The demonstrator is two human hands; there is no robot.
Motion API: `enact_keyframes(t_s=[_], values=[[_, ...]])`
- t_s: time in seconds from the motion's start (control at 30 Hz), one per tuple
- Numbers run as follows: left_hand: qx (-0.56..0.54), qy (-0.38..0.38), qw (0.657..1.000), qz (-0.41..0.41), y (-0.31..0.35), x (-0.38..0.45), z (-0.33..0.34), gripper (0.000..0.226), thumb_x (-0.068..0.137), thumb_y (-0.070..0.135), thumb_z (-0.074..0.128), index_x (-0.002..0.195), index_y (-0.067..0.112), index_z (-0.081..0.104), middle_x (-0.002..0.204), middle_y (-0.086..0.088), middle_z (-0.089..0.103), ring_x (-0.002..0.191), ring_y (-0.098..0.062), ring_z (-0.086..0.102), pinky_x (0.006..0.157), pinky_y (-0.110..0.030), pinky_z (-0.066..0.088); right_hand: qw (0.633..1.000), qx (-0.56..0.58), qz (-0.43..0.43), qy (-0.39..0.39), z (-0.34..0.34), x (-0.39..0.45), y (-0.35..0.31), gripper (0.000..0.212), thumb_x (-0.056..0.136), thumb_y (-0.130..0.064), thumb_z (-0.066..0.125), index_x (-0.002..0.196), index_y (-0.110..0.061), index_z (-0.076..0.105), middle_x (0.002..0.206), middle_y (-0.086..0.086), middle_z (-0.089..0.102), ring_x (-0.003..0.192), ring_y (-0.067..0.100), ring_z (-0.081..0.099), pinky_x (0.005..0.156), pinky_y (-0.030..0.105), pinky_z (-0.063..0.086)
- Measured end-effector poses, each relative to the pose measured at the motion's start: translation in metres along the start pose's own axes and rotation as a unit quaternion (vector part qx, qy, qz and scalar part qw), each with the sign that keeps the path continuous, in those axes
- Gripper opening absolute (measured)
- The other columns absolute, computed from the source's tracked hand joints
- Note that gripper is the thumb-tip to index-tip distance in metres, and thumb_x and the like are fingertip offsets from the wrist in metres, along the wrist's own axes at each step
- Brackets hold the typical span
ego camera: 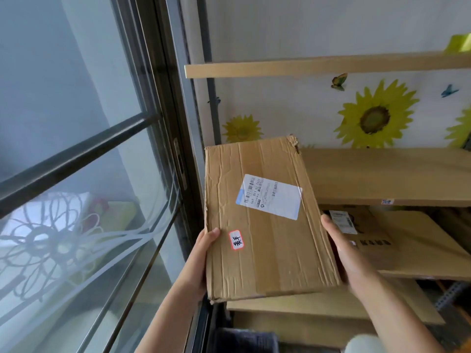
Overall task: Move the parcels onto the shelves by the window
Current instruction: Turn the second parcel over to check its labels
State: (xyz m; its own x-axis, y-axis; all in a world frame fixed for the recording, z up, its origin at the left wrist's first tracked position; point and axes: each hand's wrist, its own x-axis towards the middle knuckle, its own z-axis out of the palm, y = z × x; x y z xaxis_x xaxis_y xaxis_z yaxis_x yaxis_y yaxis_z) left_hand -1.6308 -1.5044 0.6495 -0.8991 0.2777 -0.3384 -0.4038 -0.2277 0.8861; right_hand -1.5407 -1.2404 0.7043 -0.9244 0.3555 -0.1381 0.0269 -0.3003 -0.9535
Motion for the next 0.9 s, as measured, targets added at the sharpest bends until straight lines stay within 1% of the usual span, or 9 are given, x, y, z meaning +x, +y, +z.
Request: enact_keyframes(t_s=[0.1, 0.23, 0.3, 0.37, 0.43, 0.5, 0.63, 0.77, 0.9], values=[[0.002, -0.001, 1.0, 0.012, 0.036, 0.015, 0.021, 0.059, 0.088, 0.051, 0.066, 0.133, 0.013, 0.062, 0.109, -0.019, 0.079, 0.093, -0.032, 0.076, 0.076, -0.043, 0.06, 0.998, 0.048, 0.013, -0.042, -0.01, 0.015, 0.006, 0.065, 0.071, -0.063, 0.072, 0.13, -0.038, 0.061, 0.148, -0.01, 0.054, 0.143, 0.014, 0.042, 0.123, 0.046, 0.024], [0.004, -0.015, 0.998, 0.053, 0.076, 0.033, 0.049, 0.051, 0.095, 0.051, 0.059, 0.132, 0.016, 0.063, 0.104, -0.012, 0.081, 0.087, -0.026, 0.079, 0.074, -0.04, 0.062, 0.998, 0.033, -0.014, -0.043, -0.007, 0.047, -0.002, 0.103, 0.057, -0.073, 0.081, 0.147, -0.037, 0.046, 0.154, -0.014, 0.047, 0.145, 0.012, 0.037, 0.125, 0.046, 0.018], [0.005, -0.008, 0.998, 0.066, 0.093, 0.04, 0.06, 0.045, 0.097, 0.05, 0.057, 0.127, 0.017, 0.064, 0.09, -0.008, 0.083, 0.077, -0.023, 0.079, 0.069, -0.038, 0.06, 0.997, 0.069, -0.01, -0.026, -0.005, 0.069, -0.008, 0.099, 0.052, -0.065, 0.088, 0.14, -0.033, 0.056, 0.147, -0.009, 0.057, 0.139, 0.015, 0.048, 0.122, 0.045, 0.026], [0.005, -0.004, 0.998, 0.066, 0.107, 0.046, 0.068, 0.036, 0.099, 0.046, 0.055, 0.118, 0.018, 0.065, 0.079, -0.005, 0.082, 0.071, -0.021, 0.078, 0.068, -0.037, 0.059, 0.996, 0.088, -0.001, -0.01, 0.003, 0.084, -0.018, 0.075, 0.061, -0.054, 0.086, 0.128, -0.028, 0.067, 0.136, -0.001, 0.067, 0.125, 0.02, 0.058, 0.112, 0.04, 0.036], [0.02, -0.008, 0.998, 0.065, 0.12, 0.053, 0.073, 0.031, 0.1, 0.042, 0.054, 0.117, 0.018, 0.064, 0.081, -0.005, 0.081, 0.076, -0.023, 0.076, 0.066, -0.036, 0.06, 0.996, 0.087, 0.005, -0.013, 0.01, 0.099, -0.029, 0.046, 0.08, -0.044, 0.075, 0.122, -0.025, 0.071, 0.129, 0.007, 0.071, 0.113, 0.027, 0.063, 0.098, 0.041, 0.042], [0.053, -0.007, 0.995, 0.08, 0.135, 0.06, 0.075, 0.029, 0.101, 0.039, 0.053, 0.118, 0.018, 0.063, 0.091, -0.006, 0.079, 0.082, -0.023, 0.075, 0.067, -0.035, 0.06, 0.997, 0.081, 0.003, -0.002, 0.017, 0.115, -0.043, 0.041, 0.086, -0.037, 0.069, 0.124, -0.021, 0.07, 0.128, 0.01, 0.071, 0.114, 0.029, 0.065, 0.101, 0.043, 0.044], [0.129, 0.023, 0.986, 0.099, 0.17, 0.085, 0.085, 0.032, 0.101, 0.046, 0.054, 0.116, 0.019, 0.062, 0.102, -0.006, 0.074, 0.092, -0.023, 0.072, 0.094, -0.042, 0.057, 0.997, 0.078, -0.008, 0.017, 0.035, 0.152, -0.073, 0.059, 0.072, -0.044, 0.078, 0.126, -0.021, 0.069, 0.131, 0.007, 0.068, 0.124, 0.026, 0.062, 0.114, 0.047, 0.04], [0.191, 0.051, 0.975, 0.098, 0.201, 0.11, 0.093, 0.03, 0.102, 0.047, 0.051, 0.11, 0.019, 0.062, 0.091, -0.006, 0.073, 0.077, -0.019, 0.072, 0.07, -0.033, 0.059, 0.996, 0.082, -0.003, 0.024, 0.04, 0.205, -0.074, 0.102, 0.023, -0.057, 0.09, 0.118, -0.026, 0.073, 0.139, 0.004, 0.064, 0.132, 0.023, 0.055, 0.116, 0.047, 0.037], [0.196, 0.033, 0.975, 0.103, 0.206, 0.134, 0.093, 0.029, 0.101, 0.034, 0.056, 0.12, 0.014, 0.062, 0.093, -0.009, 0.073, 0.08, -0.021, 0.07, 0.087, -0.039, 0.058, 0.997, 0.074, 0.008, 0.009, 0.042, 0.234, -0.075, 0.102, 0.037, -0.06, 0.08, 0.132, -0.025, 0.065, 0.146, 0.005, 0.058, 0.138, 0.023, 0.049, 0.119, 0.048, 0.033]])
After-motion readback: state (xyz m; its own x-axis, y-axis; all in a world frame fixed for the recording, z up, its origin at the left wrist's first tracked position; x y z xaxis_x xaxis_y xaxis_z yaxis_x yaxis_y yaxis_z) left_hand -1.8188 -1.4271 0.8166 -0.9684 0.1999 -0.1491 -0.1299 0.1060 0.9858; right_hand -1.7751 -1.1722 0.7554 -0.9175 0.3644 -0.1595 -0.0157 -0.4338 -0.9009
